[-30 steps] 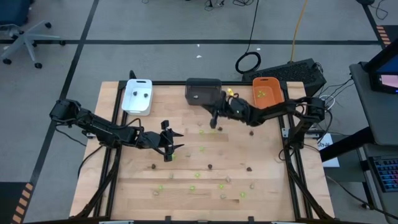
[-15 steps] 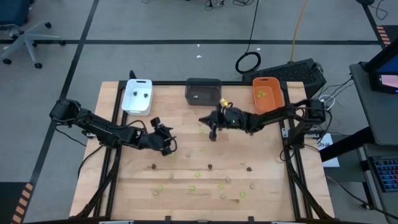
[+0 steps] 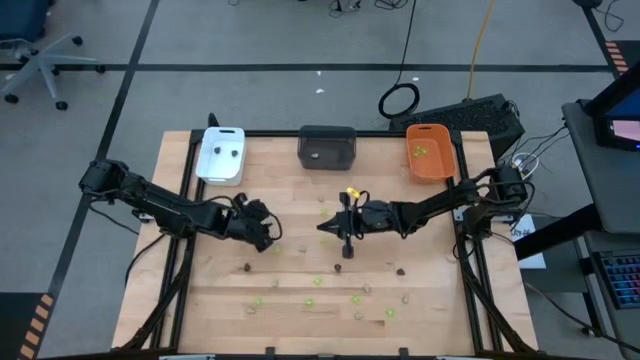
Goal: Sort Halloween decoration
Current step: Put the white toy skull into the black bin
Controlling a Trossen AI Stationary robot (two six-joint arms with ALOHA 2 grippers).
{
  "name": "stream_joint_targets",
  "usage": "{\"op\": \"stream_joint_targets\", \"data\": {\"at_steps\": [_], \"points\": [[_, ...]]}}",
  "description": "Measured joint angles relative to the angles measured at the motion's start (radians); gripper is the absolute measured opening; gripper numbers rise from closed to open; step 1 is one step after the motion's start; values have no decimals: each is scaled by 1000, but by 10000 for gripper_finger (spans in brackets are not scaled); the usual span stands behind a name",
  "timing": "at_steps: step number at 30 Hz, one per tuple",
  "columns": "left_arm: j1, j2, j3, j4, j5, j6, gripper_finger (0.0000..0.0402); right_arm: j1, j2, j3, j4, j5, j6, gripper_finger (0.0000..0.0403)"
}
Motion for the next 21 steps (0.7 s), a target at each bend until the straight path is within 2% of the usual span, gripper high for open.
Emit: {"op": "stream_joint_targets", "data": {"at_steps": [4, 8, 11, 14, 16, 21], "points": [[-23, -1, 133, -382, 45, -177, 192, 9, 0, 0, -12, 0, 0, 0], [-49, -2, 180, -547, 65, -267, 192, 12, 0, 0, -16, -1, -25, 0], [-62, -2, 172, -575, 110, -290, 192, 12, 0, 0, -23, -1, -25, 0], [-67, -2, 134, -583, 65, -294, 192, 12, 0, 0, -32, -1, -21, 0], [-62, -2, 102, -551, 11, -247, 192, 12, 0, 0, -35, -1, -22, 0], [5, -2, 47, -445, -37, -54, 192, 12, 0, 0, -35, -1, -29, 0]]}}
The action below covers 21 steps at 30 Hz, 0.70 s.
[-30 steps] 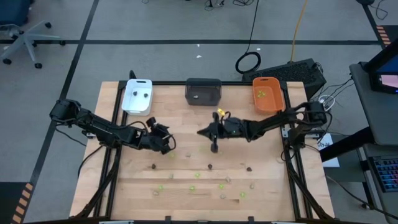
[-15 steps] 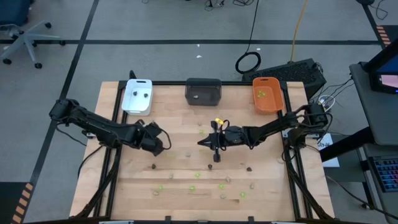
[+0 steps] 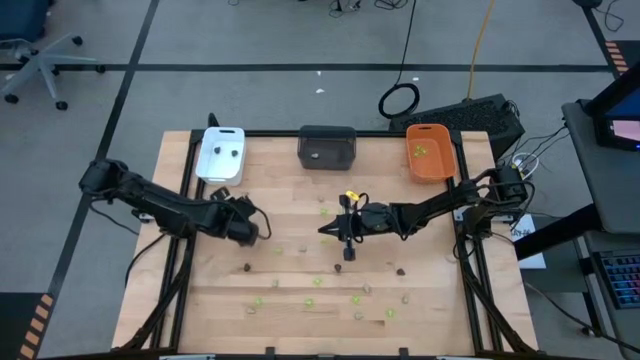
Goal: Sort Halloween decoration
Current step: Put the white toy skull into the black bin
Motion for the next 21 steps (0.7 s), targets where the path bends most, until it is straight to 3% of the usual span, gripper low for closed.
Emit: {"op": "stream_joint_targets", "data": {"at_steps": [9, 17, 21], "points": [[175, 0, -85, 174, 23, 242, 163, 0, 0, 0, 0, 0, -1, 0], [210, 0, -92, 237, -35, 475, 146, 0, 0, 0, 0, 0, -23, 0], [268, 0, -92, 271, -15, 494, 145, 0, 0, 0, 0, 0, -67, 0]]}}
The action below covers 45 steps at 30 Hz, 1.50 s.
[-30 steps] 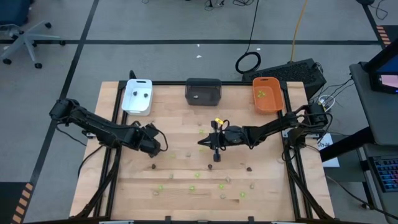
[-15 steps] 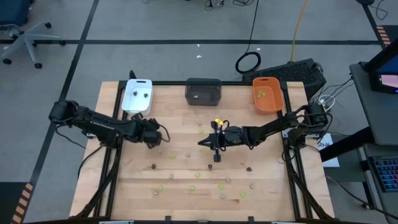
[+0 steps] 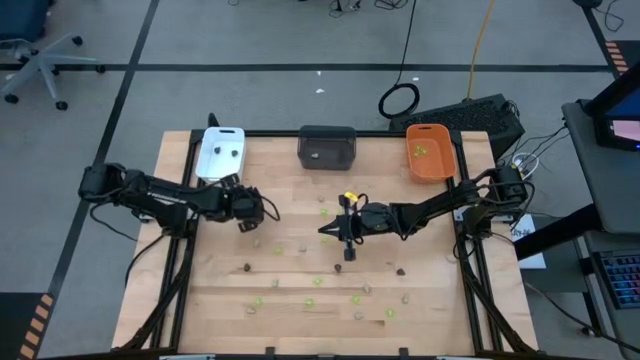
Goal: Sort Halloween decoration
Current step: Put the white toy skull into the black bin
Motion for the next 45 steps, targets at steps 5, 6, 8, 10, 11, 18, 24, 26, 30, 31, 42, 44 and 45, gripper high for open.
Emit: {"op": "stream_joint_targets", "data": {"at_steps": [5, 6, 8, 10, 11, 18, 24, 26, 30, 31, 42, 44, 45], "points": [[122, 5, 0, -6, 82, 20, 145, 0, 0, 0, 0, 0, -26, 0], [143, 7, 0, -4, 89, 30, 145, 0, 0, 0, 0, 0, -30, 0], [179, 10, 0, -3, 97, 55, 145, 0, 0, 0, 0, 0, -31, 0], [212, 10, 0, 2, 103, 80, 145, 0, 0, 0, 0, 0, -31, 0], [225, 10, 0, 7, 108, 92, 145, 0, 0, 0, 0, 0, -31, 0], [300, 10, 0, 53, 190, 198, 145, 0, 0, 0, 0, -1, -15, 0], [339, 10, 0, 51, 224, 249, 145, 0, 0, 0, 0, -1, -12, 0], [350, 10, 0, 50, 254, 260, 145, 0, 0, 0, 0, -1, -12, 0], [369, 10, 0, 50, 315, 264, 145, 0, 0, 0, 0, -1, -12, 0], [372, 10, 0, 50, 329, 269, 145, 0, 0, 0, 0, -1, -12, 0], [372, 57, 3, 60, 373, 264, 145, 0, 0, 0, 0, -4, -5, 0], [372, 61, 4, 60, 395, 258, 145, 0, 0, 0, 0, -4, 3, 0], [369, 61, 4, 57, 402, 253, 145, 0, 0, 0, 0, -4, 4, 0]]}}
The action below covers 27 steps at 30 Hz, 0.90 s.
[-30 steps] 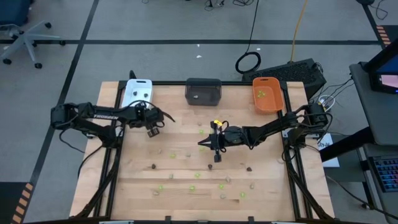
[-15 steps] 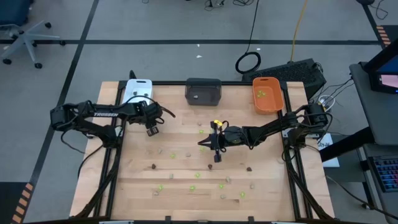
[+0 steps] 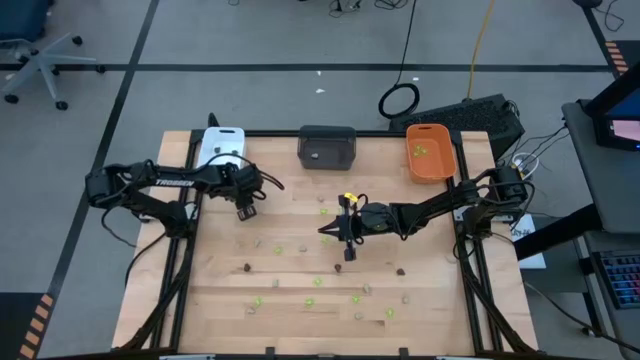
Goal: Sort Halloween decoration
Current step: Put the white toy skull into the black bin
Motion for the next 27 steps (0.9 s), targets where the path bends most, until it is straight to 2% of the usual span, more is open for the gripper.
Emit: {"op": "stream_joint_targets", "data": {"at_steps": [3, 8, 22, 27], "points": [[-11, 1, 6, -20, 20, -54, 145, 0, 0, 0, -1, 0, 2, 0], [-47, 4, 39, -72, 117, -119, 145, 0, 0, 0, -8, 0, 0, 0], [-96, 4, 50, -19, 95, -153, 145, 0, 0, 0, -8, 0, -8, 0], [-100, 3, 50, 7, 93, -227, 145, 0, 0, 0, -8, 0, -8, 0]]}}
